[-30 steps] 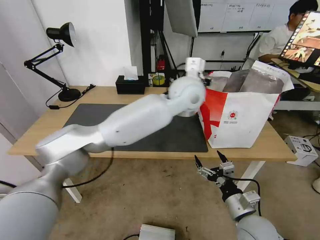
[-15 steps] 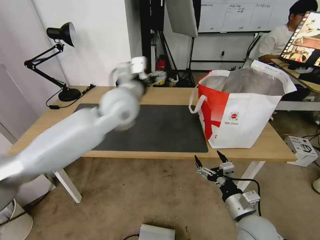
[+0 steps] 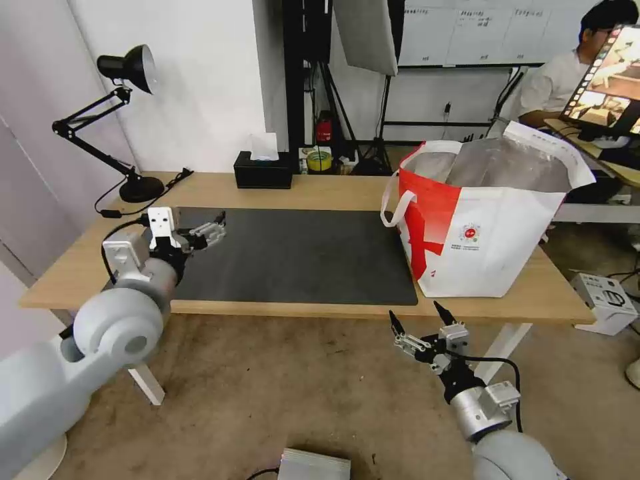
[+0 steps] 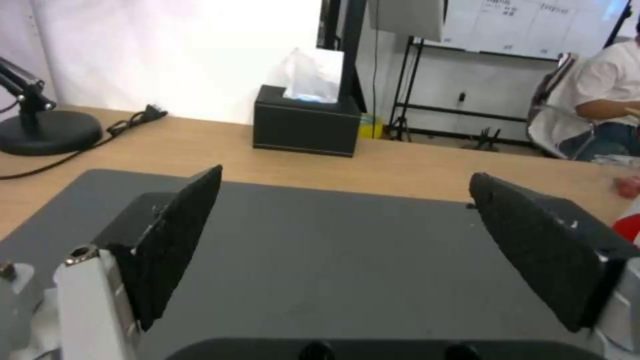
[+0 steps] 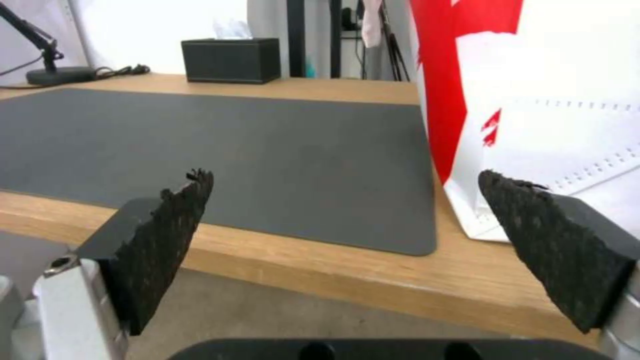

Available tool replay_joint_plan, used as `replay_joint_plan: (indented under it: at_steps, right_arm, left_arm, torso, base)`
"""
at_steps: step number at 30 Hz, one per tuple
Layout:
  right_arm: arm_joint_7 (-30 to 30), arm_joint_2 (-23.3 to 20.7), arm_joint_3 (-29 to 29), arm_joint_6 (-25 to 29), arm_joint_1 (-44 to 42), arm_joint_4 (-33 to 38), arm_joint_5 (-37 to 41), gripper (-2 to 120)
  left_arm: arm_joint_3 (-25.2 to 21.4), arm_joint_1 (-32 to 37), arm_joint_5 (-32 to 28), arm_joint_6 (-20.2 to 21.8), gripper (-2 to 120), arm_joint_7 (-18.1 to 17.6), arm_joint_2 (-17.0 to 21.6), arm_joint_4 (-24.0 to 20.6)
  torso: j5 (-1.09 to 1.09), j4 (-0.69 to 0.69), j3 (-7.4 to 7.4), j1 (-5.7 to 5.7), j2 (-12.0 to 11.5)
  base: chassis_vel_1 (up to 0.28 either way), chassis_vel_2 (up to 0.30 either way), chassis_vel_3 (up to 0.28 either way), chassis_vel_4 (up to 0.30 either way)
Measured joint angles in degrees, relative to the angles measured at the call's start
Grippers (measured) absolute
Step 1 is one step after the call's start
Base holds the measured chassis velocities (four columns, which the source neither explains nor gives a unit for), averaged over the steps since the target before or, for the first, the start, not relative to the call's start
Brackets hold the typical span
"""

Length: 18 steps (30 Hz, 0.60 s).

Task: Pick up the trash from the table and place it into the takeout bag.

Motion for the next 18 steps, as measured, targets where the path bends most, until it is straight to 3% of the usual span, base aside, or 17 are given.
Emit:
replay_joint_plan:
  at_steps: [7,11,13,18]
  right_arm:
    - [0.0,0.0,0.0,0.0,0.0,0.0,0.0,100]
    - [0.01,0.0,0.0,0.0,0.0,0.01,0.0,100]
    - [0.01,0.0,0.0,0.0,0.0,0.01,0.0,100]
    - [0.01,0.0,0.0,0.0,0.0,0.01,0.0,100]
  left_arm:
    - [-0.97,3.82,4.84,-2.88,100,0.88,-2.51,-0.1]
    - [-4.88,10.61,9.7,-5.86,100,2.98,-4.59,0.63]
    - [-8.98,16.46,14.68,-7.89,100,4.56,-6.91,2.33]
    - [-12.62,22.12,17.36,-9.49,100,6.13,-9.3,3.3]
  torso:
    - [0.0,0.0,0.0,0.01,0.0]
    - [0.0,0.03,0.0,0.01,0.0]
    - [-0.01,0.03,0.0,0.0,0.0]
    - [-0.01,0.04,0.0,0.0,0.0]
  base:
    - [0.0,0.0,0.0,0.0]
    - [0.0,0.0,0.0,0.0]
    - [0.0,0.0,0.0,0.0]
    - [0.0,0.0,0.0,0.0]
